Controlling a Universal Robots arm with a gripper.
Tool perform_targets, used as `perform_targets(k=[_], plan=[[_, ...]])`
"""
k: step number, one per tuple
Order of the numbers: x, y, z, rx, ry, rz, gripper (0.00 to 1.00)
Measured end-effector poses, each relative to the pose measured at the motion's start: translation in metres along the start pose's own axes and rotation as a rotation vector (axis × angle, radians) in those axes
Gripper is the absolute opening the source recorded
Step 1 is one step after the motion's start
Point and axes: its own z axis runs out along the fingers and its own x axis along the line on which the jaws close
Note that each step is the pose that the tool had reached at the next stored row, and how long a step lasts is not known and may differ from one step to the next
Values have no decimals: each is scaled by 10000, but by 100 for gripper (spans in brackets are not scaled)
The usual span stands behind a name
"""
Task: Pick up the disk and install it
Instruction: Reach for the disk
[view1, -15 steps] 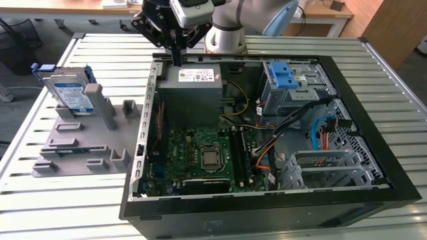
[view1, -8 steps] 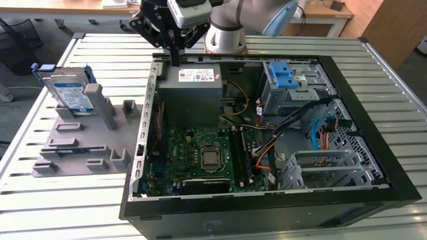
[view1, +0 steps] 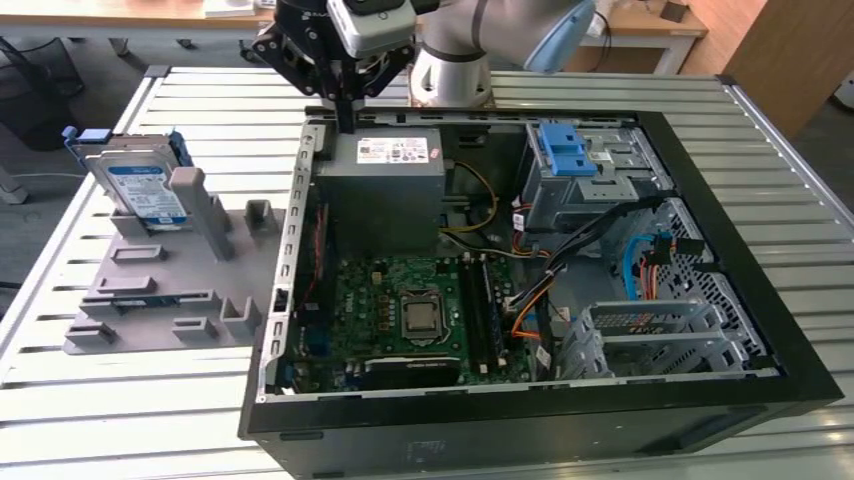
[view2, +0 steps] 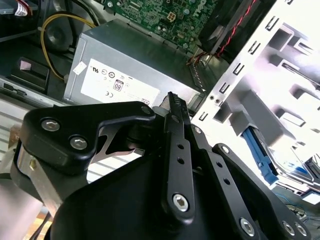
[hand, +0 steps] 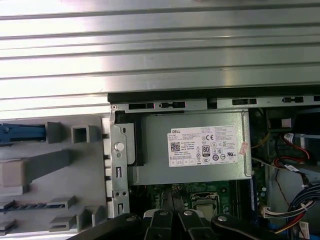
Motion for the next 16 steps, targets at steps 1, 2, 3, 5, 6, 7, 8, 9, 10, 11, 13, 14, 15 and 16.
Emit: perform_targets(k=[1,2,3,5,6,7,8,9,10,11,13,14,15,16], plan=[[6,0,1,0,0,0,11],[12,-1,1,-1,1,0,11],[18,-1,2,-1,1,0,11],[31,-1,3,0,2,0,11],[37,-2,3,0,2,1,11],[43,-2,4,0,1,1,11],[50,-2,4,0,2,0,11],[58,0,5,-1,2,1,11],[66,1,5,0,2,1,11],[76,3,6,0,2,0,11],[95,10,8,0,2,0,11],[105,16,9,-1,2,0,11],[115,22,10,0,2,0,11],[125,28,11,-1,1,0,11]])
